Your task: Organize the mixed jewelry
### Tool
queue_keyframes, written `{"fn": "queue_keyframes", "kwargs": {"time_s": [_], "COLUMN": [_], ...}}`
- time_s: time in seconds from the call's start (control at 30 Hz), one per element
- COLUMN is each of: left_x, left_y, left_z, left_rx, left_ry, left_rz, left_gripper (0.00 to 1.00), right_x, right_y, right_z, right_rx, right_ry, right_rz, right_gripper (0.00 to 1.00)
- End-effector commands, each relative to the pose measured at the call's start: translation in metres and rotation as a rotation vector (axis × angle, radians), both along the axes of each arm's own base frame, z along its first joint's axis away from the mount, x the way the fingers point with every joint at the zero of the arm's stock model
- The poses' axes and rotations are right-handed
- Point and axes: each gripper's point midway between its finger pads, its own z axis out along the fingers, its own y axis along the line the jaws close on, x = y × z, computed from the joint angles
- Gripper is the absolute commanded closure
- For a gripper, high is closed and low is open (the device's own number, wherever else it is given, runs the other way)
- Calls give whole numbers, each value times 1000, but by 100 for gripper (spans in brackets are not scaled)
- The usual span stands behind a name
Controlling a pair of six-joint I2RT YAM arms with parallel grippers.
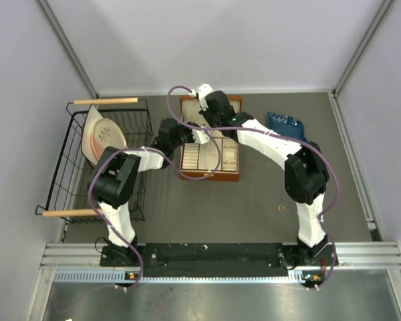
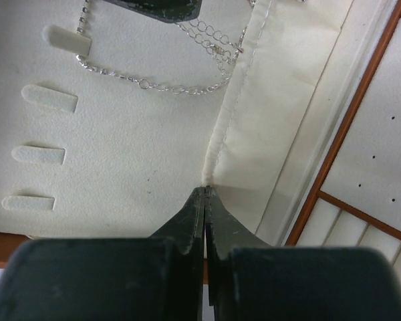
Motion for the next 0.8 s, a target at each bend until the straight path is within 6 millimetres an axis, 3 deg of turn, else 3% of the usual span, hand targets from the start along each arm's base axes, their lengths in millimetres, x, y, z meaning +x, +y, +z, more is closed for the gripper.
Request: {"fn": "queue_keyframes", "kwargs": {"time_s": [0.0,0.33,0.77], "left_x": [-5,-25,-43], "left_y": [-9,-14,-18], "left_z": [-17,-13,-1], "left_rx": [8,-2,-20], "left_ry": [66,140,172], "left_rz": [-40,-98,-148], "left_gripper": [100,100,100], "right_x": [1,2,7], "right_y": [-8,-4,0], "right_z": [43,50,33], "right_rx": [65,79,54], "right_ry": [-70,-78,-58], "right_rz": [-27,-16,-3], "right_gripper": [100,100,100]}}
